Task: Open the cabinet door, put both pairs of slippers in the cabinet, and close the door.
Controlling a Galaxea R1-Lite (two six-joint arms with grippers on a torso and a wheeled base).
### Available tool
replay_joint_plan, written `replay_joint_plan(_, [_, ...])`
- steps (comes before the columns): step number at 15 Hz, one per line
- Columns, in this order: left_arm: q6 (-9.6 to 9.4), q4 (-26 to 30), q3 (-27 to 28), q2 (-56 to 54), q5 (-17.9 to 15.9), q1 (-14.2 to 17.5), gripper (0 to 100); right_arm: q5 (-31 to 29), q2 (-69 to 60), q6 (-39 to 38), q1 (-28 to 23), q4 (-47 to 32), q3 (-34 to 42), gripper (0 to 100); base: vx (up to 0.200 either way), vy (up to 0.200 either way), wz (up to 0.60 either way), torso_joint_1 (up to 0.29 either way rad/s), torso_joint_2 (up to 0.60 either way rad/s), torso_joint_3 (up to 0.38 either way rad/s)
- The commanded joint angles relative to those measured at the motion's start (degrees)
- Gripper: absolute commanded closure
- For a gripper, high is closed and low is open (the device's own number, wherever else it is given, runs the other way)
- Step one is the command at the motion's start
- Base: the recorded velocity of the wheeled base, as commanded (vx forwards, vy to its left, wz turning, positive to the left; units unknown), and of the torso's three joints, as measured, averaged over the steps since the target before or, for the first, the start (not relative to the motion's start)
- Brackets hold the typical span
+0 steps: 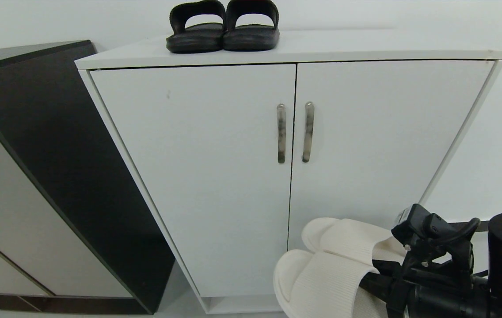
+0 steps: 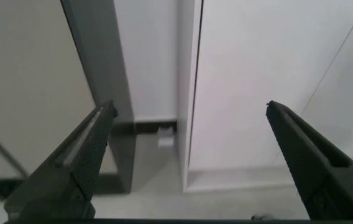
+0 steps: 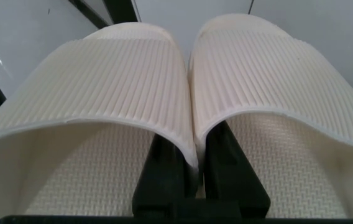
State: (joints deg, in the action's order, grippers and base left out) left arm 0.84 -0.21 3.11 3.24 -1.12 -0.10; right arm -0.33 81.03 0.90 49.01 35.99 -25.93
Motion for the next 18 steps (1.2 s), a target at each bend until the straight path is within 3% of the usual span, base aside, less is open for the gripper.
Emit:
replay_joint_plan(1, [4.87,-1.37,13.24,17.32,-5.82,-0.96,0,0.24,0.27,-0.02,0.04,0.05,-0.26,100,0.000,0.000,0.00,-0.007,0.09,0.090])
replay_joint_plan(2, [4.87,-3.92,15.61,24.09,-8.63,-1.22,0,0.59,0.00,0.06,0.12,0.05,-0.17,100,0.000,0.000,0.00,0.000,0.00,0.000])
replay_joint_plan(4, [4.70,-14.47,15.88,35.43,-16.72,-4.47,0,0.59,-0.17,0.33,0.12,0.05,-0.09,100,0.000,0.000,0.00,0.000,0.00,0.000])
replay_joint_plan(5, [4.34,-15.44,16.67,39.21,-19.62,-8.52,0,0.59,-0.17,0.50,0.12,0.05,0.00,100,0.000,0.000,0.00,0.000,0.00,0.000])
replay_joint_plan(6, [4.08,-15.44,18.69,43.08,-20.15,-14.05,0,0.59,0.00,0.50,0.12,0.05,0.09,100,0.000,0.000,0.00,0.000,0.00,0.000])
replay_joint_plan(8, [3.90,-15.70,21.50,48.00,-19.62,-25.04,0,0.68,0.18,0.50,0.12,0.05,-0.09,100,0.000,0.000,0.00,0.000,0.00,0.000])
replay_joint_plan(10, [3.99,-15.79,25.37,51.95,-15.31,-36.73,0,1.65,-0.26,0.50,0.21,0.05,0.09,100,0.000,0.000,0.00,0.000,0.00,0.000])
replay_joint_plan(12, [3.90,-15.79,29.59,56.44,-10.04,-43.67,0,2.09,-0.17,0.42,0.21,0.05,0.18,100,0.000,0.000,0.00,0.000,0.00,0.000])
replay_joint_plan(14, [4.08,-16.32,34.86,62.06,-9.34,-47.54,0,3.05,0.00,0.42,0.21,-0.04,0.35,100,0.000,0.000,0.00,0.000,0.00,0.000])
replay_joint_plan(18, [4.08,-33.02,39.17,76.74,-9.07,-49.82,0,3.49,-1.67,0.50,1.18,-0.04,0.35,100,0.000,0.000,0.00,0.000,0.00,0.000])
